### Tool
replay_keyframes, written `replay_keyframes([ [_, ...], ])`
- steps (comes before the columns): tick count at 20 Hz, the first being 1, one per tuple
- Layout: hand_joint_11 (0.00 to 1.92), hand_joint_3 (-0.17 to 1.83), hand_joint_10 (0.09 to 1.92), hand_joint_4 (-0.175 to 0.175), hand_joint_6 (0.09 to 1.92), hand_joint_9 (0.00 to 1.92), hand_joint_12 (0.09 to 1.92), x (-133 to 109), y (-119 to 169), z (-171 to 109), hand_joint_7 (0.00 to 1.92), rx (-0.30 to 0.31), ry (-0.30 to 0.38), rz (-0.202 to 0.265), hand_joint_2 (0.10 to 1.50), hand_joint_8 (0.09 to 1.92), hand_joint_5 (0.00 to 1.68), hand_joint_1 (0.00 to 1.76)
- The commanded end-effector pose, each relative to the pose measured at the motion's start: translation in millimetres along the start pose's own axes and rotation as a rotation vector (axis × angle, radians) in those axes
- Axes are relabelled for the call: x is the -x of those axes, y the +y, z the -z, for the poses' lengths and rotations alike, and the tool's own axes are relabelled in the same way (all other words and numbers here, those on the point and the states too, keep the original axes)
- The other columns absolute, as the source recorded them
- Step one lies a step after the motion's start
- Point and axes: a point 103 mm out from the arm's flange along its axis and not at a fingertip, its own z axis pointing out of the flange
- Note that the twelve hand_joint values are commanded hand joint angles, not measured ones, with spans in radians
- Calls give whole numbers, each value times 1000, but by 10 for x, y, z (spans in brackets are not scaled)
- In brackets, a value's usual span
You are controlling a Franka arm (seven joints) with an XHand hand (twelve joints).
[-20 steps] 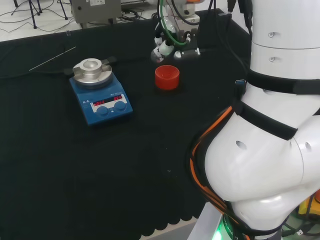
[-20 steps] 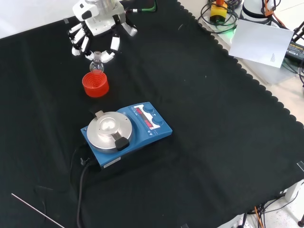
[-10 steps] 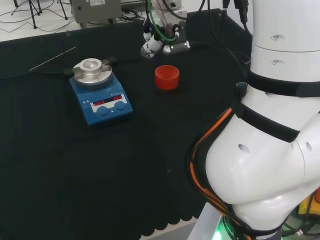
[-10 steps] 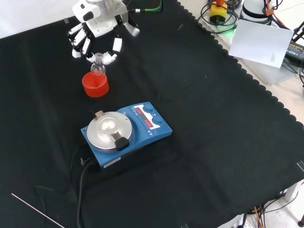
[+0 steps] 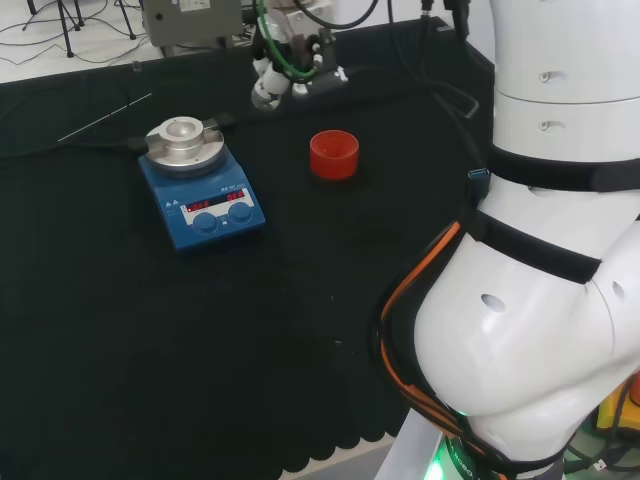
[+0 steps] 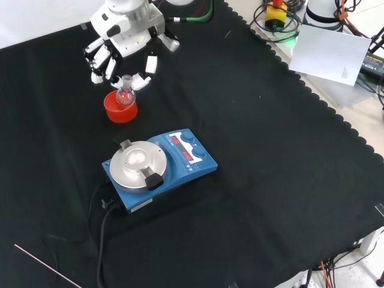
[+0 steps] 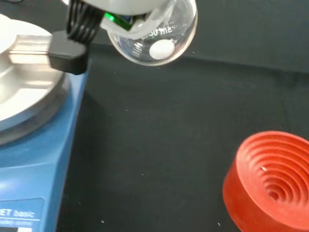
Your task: Place the round-bottom flask on the heater.
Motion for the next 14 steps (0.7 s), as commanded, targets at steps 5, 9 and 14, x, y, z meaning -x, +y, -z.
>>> replay_keyframes([
  [5, 129, 966, 682, 109, 1282, 508, 1353, -640, 166, 79, 383, -12, -53, 83, 651, 688, 1013, 1065],
  [9, 131, 967, 682, 110, 1281, 507, 1353, -759, 196, 119, 383, -5, -63, 104, 650, 688, 1014, 1065],
  [14, 132, 969, 682, 111, 1280, 507, 1352, -870, 205, 140, 383, 1, -80, 121, 648, 688, 1016, 1066],
])
